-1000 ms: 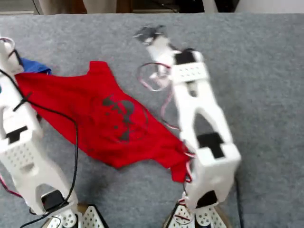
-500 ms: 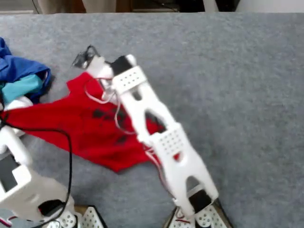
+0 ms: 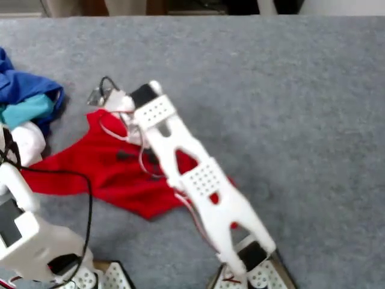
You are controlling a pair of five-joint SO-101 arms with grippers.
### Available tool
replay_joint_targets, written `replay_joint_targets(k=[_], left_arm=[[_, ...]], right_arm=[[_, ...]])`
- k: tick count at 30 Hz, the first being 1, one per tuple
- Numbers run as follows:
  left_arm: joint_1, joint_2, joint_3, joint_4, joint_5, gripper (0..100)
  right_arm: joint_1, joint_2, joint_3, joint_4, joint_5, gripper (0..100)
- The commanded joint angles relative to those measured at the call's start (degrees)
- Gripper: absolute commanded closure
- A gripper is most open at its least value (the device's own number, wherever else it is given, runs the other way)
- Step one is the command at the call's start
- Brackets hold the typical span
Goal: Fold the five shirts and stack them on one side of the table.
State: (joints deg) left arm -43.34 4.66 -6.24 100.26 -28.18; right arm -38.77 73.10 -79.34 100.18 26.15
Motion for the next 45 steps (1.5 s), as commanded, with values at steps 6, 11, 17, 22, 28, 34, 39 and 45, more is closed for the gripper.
replay_joint_targets(k=[6, 11, 17, 22, 28, 34, 39, 45], left_arm=[[10.02, -2.86, 8.62, -8.35, -0.62, 98], [19.96, -2.86, 13.89, -12.92, 0.18, 98], [31.91, -2.86, 14.15, -18.55, 4.57, 98], [39.30, -2.95, 14.15, -19.25, 4.84, 98], [34.46, -4.88, 13.80, -20.40, 4.57, 98], [28.66, -3.12, 13.98, -22.68, 4.48, 98], [25.05, 0.66, 12.13, -22.95, 4.48, 98], [19.96, 3.74, 6.24, -21.89, 2.11, 98]], right_arm=[[11.12, -6.46, 0.75, 2.20, -2.55, 99.4], [17.45, -20.35, 11.82, 2.20, -2.11, 99.4], [20.18, -41.10, 35.91, 1.93, 2.73, 99.4], [19.91, -58.86, 53.32, 0.62, 4.66, 99.4], [18.33, -67.30, 76.97, -15.91, 4.22, 99.4], [11.56, -62.37, 89.36, -34.55, 0.18, 97.4], [9.98, -58.42, 89.45, -34.64, -1.85, 80.8], [17.01, -67.47, 86.11, -26.55, -0.44, 73.1]])
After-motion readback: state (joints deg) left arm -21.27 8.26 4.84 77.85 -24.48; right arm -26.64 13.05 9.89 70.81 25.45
